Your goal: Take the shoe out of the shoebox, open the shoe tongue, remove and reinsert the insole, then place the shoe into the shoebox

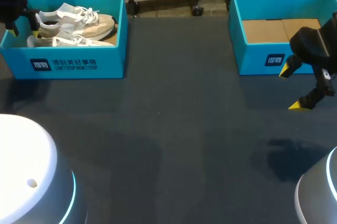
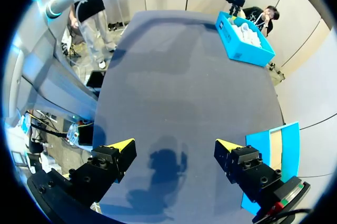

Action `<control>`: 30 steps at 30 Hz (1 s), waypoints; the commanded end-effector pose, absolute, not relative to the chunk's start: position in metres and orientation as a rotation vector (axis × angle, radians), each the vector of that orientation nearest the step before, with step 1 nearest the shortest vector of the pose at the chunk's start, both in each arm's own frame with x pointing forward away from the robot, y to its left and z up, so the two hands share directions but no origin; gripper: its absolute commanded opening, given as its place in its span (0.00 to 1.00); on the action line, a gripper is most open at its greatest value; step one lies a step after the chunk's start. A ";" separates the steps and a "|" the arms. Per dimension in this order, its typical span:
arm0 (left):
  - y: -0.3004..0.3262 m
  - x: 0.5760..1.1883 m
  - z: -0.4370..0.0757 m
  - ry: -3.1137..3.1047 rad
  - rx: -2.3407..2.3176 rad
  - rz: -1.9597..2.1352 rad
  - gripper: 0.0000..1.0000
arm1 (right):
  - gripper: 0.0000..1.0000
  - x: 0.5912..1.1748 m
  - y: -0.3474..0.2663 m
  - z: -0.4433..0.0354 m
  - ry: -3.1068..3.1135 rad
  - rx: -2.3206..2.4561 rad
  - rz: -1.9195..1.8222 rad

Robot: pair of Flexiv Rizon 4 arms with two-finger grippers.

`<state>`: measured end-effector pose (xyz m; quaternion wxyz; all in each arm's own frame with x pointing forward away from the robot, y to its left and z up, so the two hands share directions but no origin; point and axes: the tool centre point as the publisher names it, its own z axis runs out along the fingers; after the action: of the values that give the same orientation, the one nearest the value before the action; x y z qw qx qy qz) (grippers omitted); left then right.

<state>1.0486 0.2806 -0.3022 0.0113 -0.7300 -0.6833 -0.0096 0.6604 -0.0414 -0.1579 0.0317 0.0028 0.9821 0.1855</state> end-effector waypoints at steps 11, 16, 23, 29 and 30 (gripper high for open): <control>0.285 1.040 -0.330 -2.135 -2.326 -0.072 0.65 | 1.00 0.663 -0.040 -0.158 3.030 0.008 0.567; 0.286 1.040 -0.341 -2.130 -2.314 -0.064 0.65 | 1.00 0.663 -0.040 -0.158 3.030 0.008 0.567; 0.287 1.043 -0.355 -2.160 -2.329 -0.062 0.61 | 1.00 0.663 -0.040 -0.158 3.030 0.008 0.567; 0.289 1.044 -0.363 -2.177 -2.335 -0.064 0.57 | 1.00 0.663 -0.040 -0.158 3.030 0.008 0.567; 0.290 1.043 -0.364 -2.176 -2.336 -0.066 0.55 | 1.00 0.663 -0.040 -0.158 3.030 0.008 0.567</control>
<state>1.0457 0.2876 -0.3598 -0.0212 -0.7304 -0.6825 -0.0193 0.6604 -0.0414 -0.1579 0.0317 0.0028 0.9821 0.1855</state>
